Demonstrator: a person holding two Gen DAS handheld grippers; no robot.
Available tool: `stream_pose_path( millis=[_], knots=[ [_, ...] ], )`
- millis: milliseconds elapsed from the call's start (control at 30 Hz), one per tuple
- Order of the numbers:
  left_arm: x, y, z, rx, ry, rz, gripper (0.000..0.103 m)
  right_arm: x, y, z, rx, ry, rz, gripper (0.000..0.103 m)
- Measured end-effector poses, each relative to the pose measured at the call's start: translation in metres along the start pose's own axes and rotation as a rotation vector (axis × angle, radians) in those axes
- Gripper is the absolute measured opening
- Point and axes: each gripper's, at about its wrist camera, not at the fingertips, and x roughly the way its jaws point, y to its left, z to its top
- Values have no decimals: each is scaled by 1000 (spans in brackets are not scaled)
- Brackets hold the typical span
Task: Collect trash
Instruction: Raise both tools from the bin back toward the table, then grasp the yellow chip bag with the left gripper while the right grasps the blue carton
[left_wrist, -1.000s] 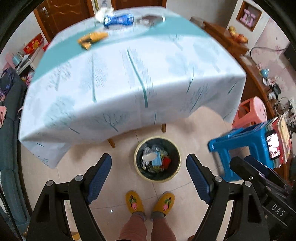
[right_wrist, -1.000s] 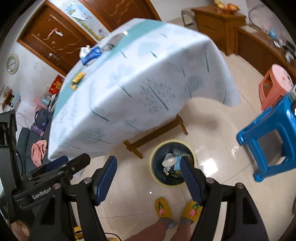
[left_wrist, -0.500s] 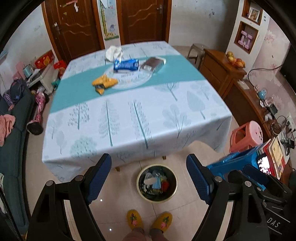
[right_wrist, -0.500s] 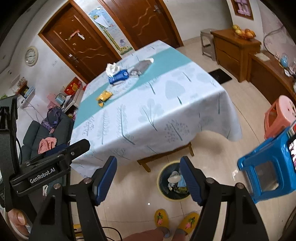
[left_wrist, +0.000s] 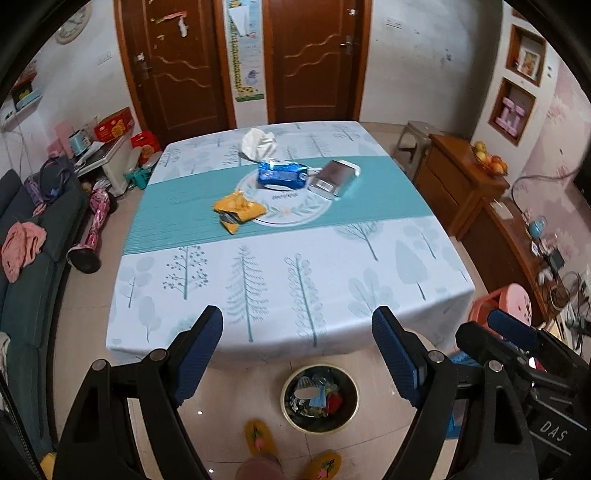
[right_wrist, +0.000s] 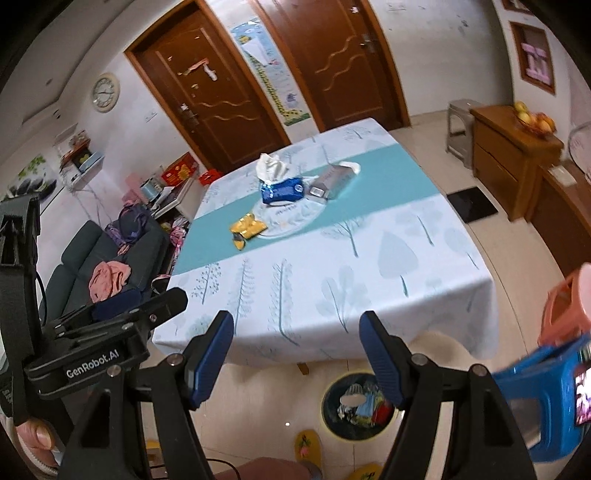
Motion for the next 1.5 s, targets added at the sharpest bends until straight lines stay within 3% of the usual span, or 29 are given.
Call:
stream_pose_path(
  millis=[233,400,500,633,833,1167,1400,1500],
  knots=[
    [31,42,35,-73,0,17,81,50,17,38,-36,23,5,71],
    [77,80,79,-96,25,4,81,94,26,68,-27,49,-19,71],
    [110,101,103,-96,78,-9,81,129,33,92,-12,68,-37,71],
    [170,138,130,-147,208,-63,81,172,45,113,-15,95,-64,71],
    [250,174,144,-235,355,-123,79,235,59,139,-27,130,-92,71],
    [324,166,152,-259,521,-192,77,290,54,162,-18,182,-150,71],
    [350,144,161,-219,579,-134,77,303,50,170,-18,191,-169,71],
    [352,134,165,-184,562,-104,77,304,47,174,-20,188,-177,71]
  ],
)
